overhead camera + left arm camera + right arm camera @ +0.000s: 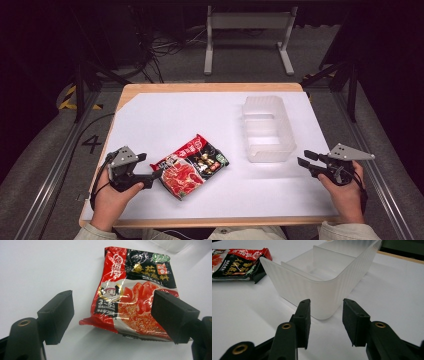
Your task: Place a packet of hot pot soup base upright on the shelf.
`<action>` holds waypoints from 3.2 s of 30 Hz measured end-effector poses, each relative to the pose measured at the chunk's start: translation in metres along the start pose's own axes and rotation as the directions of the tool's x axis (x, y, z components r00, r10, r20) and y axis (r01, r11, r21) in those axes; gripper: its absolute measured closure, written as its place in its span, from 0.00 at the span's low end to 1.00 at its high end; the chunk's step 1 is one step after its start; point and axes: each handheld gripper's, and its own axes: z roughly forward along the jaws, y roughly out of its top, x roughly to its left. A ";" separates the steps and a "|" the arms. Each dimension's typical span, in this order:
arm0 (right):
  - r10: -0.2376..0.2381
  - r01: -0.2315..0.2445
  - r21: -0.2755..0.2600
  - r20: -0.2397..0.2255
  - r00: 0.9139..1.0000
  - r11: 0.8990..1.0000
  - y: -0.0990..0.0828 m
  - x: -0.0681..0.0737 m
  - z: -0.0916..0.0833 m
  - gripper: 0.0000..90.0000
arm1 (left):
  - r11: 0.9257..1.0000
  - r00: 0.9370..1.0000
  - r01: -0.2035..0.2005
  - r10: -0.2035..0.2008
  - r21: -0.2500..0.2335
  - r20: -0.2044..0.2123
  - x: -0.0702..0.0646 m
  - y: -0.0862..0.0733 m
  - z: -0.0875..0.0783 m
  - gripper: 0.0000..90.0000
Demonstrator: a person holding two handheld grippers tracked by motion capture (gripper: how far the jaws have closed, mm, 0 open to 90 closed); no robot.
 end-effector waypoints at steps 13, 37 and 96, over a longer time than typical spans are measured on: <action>0.009 -0.009 -0.041 -0.003 1.000 0.999 0.000 -0.001 -0.004 0.60 | 0.999 0.998 -0.031 0.029 0.026 0.062 0.000 0.032 0.006 0.21; -0.004 0.005 -0.034 0.015 1.000 0.999 -0.007 -0.009 -0.005 0.57 | 0.998 0.994 -0.061 0.058 0.029 0.087 0.024 0.088 0.053 0.21; -0.028 0.030 -0.025 0.052 0.998 0.999 -0.019 -0.002 -0.010 0.50 | 0.991 0.944 -0.056 0.013 0.122 0.329 0.046 0.085 0.172 0.41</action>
